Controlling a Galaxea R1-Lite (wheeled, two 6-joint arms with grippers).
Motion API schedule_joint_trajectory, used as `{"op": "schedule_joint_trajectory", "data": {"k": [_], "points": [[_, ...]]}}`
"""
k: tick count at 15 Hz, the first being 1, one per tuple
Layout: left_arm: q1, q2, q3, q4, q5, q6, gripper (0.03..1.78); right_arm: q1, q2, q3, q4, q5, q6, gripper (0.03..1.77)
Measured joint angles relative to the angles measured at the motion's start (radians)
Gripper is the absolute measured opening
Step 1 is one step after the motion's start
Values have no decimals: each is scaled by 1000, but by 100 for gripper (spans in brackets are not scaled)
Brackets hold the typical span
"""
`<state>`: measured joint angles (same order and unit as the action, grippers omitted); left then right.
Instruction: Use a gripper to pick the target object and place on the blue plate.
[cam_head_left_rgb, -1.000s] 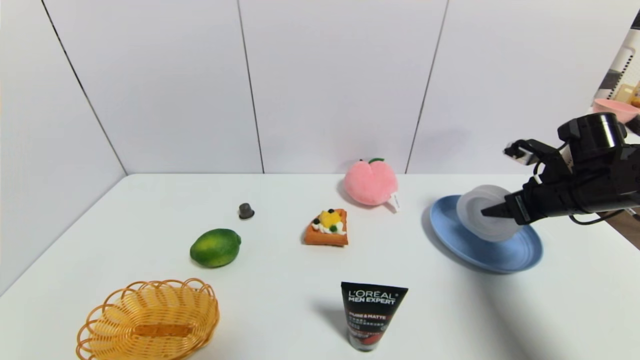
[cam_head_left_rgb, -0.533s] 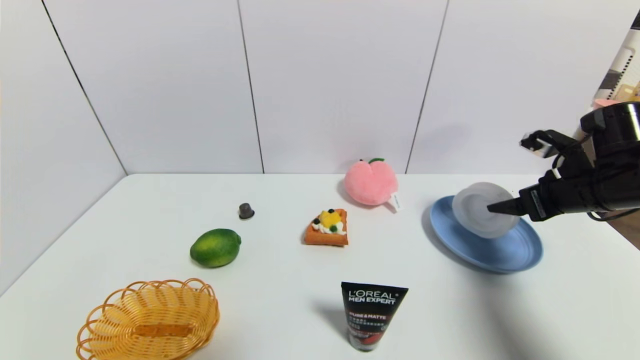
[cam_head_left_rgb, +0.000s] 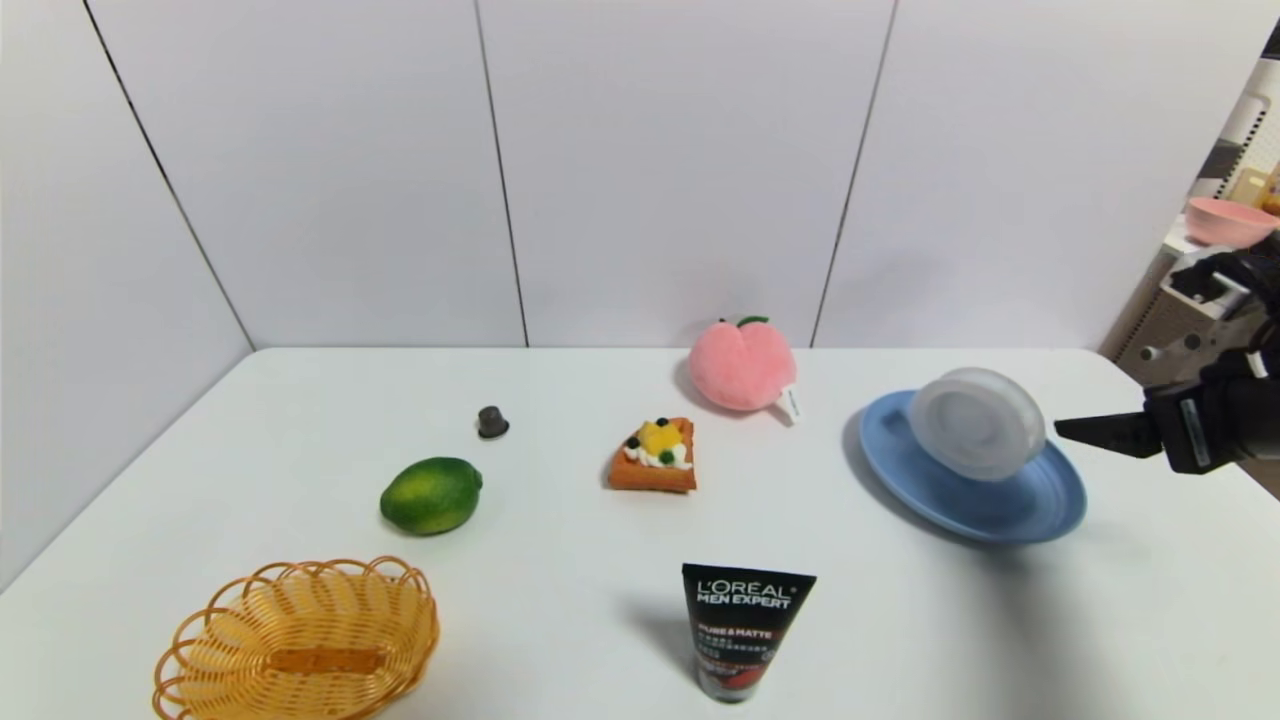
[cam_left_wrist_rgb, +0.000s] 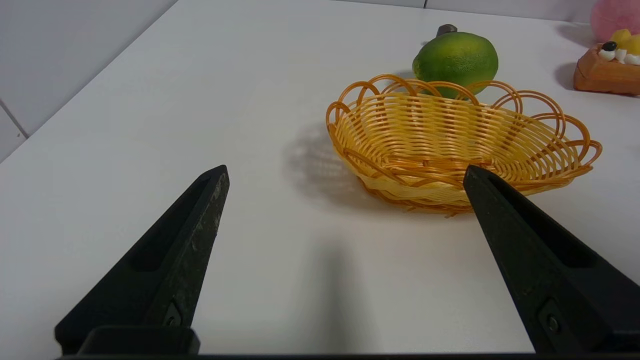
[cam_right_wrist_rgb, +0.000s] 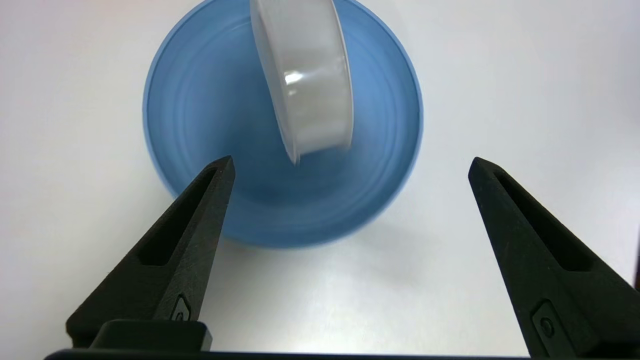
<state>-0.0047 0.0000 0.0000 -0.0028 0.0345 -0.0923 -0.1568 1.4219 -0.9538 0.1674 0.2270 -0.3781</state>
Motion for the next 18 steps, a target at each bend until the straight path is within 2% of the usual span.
{"op": "schedule_joint_trajectory", "data": {"k": [5, 7, 9, 11, 13, 18], "points": [[0, 0, 0, 0, 0, 0, 169, -71, -262, 134, -20, -4, -1, 167], [0, 0, 0, 0, 0, 0, 169, -83, -371, 198, -55, -11, 36, 168], [0, 0, 0, 0, 0, 0, 169, -56, -490, 272, -81, -58, 115, 168], [0, 0, 0, 0, 0, 0, 169, 2, -630, 370, -99, -131, 193, 169], [0, 0, 0, 0, 0, 0, 169, 50, -772, 475, -114, -180, 243, 169], [0, 0, 0, 0, 0, 0, 169, 107, -1065, 741, -179, -213, 287, 169]]}}
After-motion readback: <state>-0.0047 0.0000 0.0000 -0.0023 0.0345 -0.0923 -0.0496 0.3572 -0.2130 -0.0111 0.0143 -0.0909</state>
